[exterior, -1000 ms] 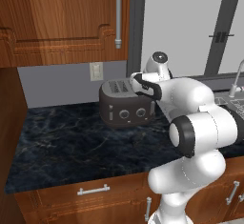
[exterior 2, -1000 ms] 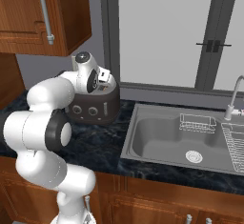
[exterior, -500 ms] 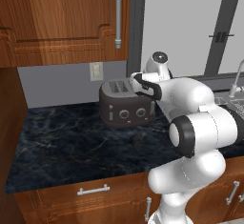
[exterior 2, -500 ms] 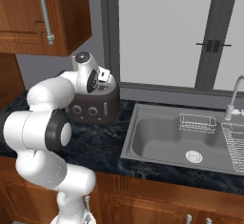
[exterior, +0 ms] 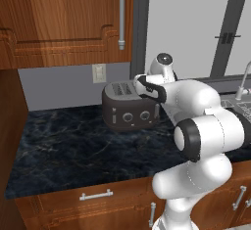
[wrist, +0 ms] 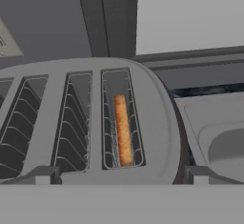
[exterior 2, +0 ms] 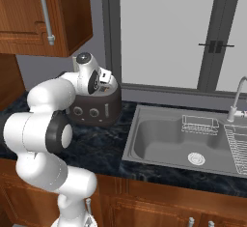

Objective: Start the toaster. Once the lever pops up, take the bread to the plate on the dining counter.

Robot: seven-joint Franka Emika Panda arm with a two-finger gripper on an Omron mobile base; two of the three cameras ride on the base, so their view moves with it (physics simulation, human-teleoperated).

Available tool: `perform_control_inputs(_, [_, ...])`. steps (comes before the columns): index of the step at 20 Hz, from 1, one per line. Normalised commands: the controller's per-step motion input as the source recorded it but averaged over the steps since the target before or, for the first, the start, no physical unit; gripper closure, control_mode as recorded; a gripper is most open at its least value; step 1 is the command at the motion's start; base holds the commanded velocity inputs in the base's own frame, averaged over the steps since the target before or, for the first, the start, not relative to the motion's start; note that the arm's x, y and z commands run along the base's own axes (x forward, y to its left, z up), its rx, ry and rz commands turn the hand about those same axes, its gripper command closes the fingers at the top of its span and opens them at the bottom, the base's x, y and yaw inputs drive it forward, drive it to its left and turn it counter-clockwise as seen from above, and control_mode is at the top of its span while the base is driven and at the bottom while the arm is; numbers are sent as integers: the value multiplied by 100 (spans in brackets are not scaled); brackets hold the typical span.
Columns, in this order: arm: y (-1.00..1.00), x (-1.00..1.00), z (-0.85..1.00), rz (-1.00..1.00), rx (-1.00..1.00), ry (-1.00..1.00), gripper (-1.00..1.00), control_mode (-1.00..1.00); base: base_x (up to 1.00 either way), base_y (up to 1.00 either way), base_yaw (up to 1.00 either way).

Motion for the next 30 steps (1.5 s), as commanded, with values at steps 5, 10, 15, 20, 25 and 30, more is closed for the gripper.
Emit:
perform_control_inputs(5, [0,0,0,0,0,0,-100,-100,0,0,0])
perform_control_inputs(10, [0,0,0,0,0,0,-100,-100,0,0,0])
perform_control_inputs(15, [0,0,0,0,0,0,-100,-100,0,0,0])
perform_control_inputs(20, [0,0,0,0,0,0,-100,-100,0,0,0])
perform_control_inputs(25, [0,0,0,0,0,0,-100,-100,0,0,0])
perform_control_inputs(30, [0,0,0,0,0,0,-100,-100,0,0,0])
